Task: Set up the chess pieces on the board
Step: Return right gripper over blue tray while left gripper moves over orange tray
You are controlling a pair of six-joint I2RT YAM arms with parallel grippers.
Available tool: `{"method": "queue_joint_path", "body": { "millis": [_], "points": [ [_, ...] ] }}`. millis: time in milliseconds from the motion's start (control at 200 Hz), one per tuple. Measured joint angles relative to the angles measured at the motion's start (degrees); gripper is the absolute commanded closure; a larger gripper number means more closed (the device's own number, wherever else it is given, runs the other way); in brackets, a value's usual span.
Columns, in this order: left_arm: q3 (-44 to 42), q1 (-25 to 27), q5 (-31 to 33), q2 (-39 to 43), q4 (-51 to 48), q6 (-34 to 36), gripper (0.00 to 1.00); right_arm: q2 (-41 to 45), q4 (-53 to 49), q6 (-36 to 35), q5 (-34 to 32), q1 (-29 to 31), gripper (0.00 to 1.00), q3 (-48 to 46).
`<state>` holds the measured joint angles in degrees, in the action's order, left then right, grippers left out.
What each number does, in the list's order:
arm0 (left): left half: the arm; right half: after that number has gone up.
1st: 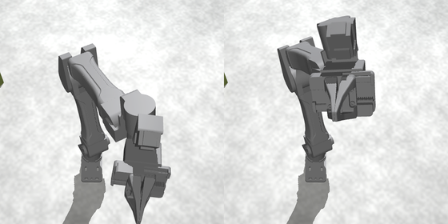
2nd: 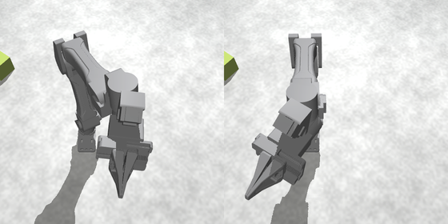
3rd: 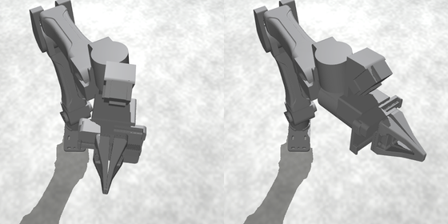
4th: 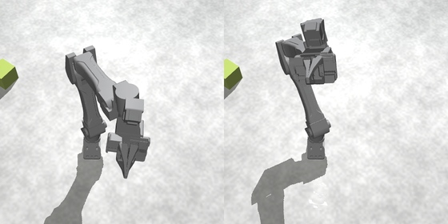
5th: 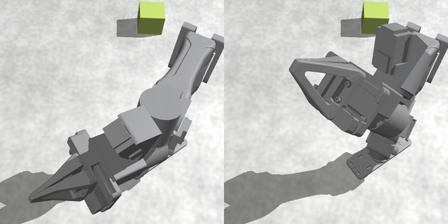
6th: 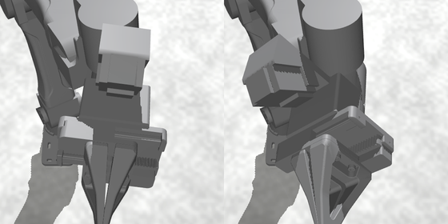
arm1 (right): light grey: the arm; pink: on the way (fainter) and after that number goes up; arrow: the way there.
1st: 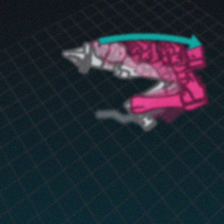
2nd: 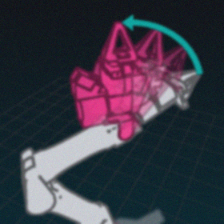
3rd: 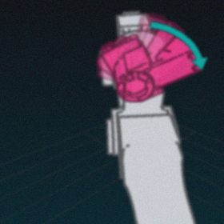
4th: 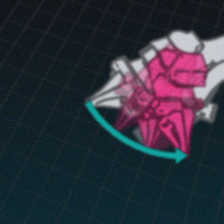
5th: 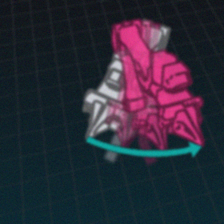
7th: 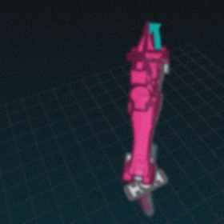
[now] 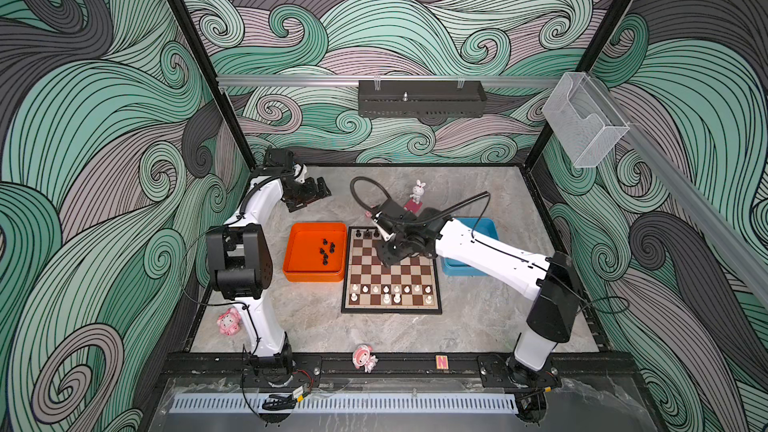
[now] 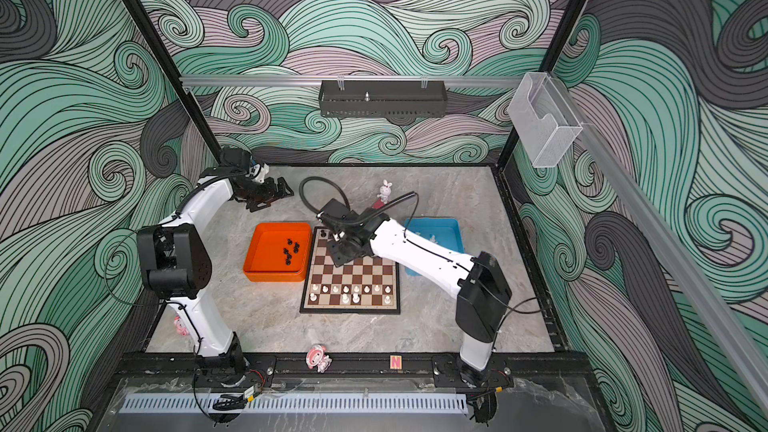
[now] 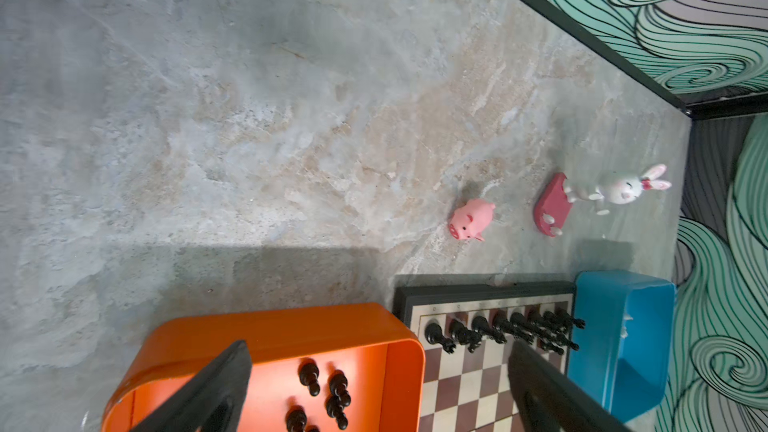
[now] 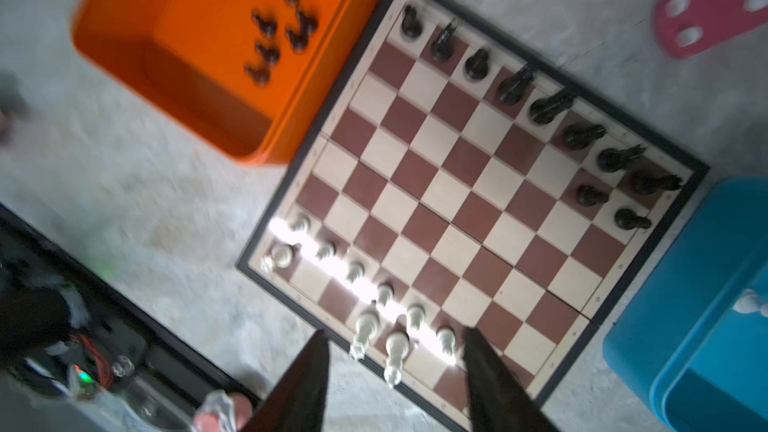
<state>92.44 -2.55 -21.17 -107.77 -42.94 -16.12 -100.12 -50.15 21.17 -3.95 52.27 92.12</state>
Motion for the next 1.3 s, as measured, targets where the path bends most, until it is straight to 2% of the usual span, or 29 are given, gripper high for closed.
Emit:
{"method": "queue_joint_path", "body": {
  "millis": [25, 40, 310, 385, 475, 610, 660, 731, 996, 1301],
  "points": [
    [-0.1, 0.0, 0.7, 0.1, -0.2, -0.2, 0.01, 0.5, 0.3, -0.3, -0.1, -1.4, 0.02, 0.2],
    [-0.3, 0.1, 1.1, 0.2, -0.2, -0.3, 0.01, 0.9, 0.5, -0.2, -0.2, -2.5, 0.01, 0.3],
    [-9.8, 3.3, 12.0, 6.5, -5.9, -4.2, 0.02, 8.9, 3.3, -0.2, -0.5, -22.2, 0.01, -3.6],
    [-12.2, 4.7, 14.8, 8.7, -7.3, -4.8, 0.05, 11.3, 3.8, -1.0, 0.3, -26.0, 0.01, -5.8],
    [-13.8, 6.2, 17.0, 9.6, -8.5, -5.5, 0.15, 12.5, 4.1, -1.9, 1.9, -29.4, 0.02, -7.6],
    [-14.5, 7.0, 18.7, 8.5, -9.4, -5.9, 0.32, 12.7, 4.5, -3.2, 4.1, -31.9, 0.03, -10.0],
    [-14.5, 7.2, 19.1, 8.0, -9.4, -5.9, 0.44, 12.7, 4.5, -3.6, 4.8, -32.2, 0.04, -10.9],
    [-14.5, 7.6, 19.3, 6.7, -9.4, -6.0, 0.52, 12.7, 4.6, -4.1, 5.6, -32.4, 0.05, -11.8],
    [-14.3, 9.4, 19.2, 1.0, -9.4, -5.9, 0.53, 12.1, 4.7, -4.7, 7.6, -33.6, 0.05, -13.1],
    [-14.1, 10.2, 19.3, -0.9, -9.4, -5.6, 0.58, 11.6, 5.0, -4.7, 8.6, -35.1, 0.05, -14.5]
  ]
}}
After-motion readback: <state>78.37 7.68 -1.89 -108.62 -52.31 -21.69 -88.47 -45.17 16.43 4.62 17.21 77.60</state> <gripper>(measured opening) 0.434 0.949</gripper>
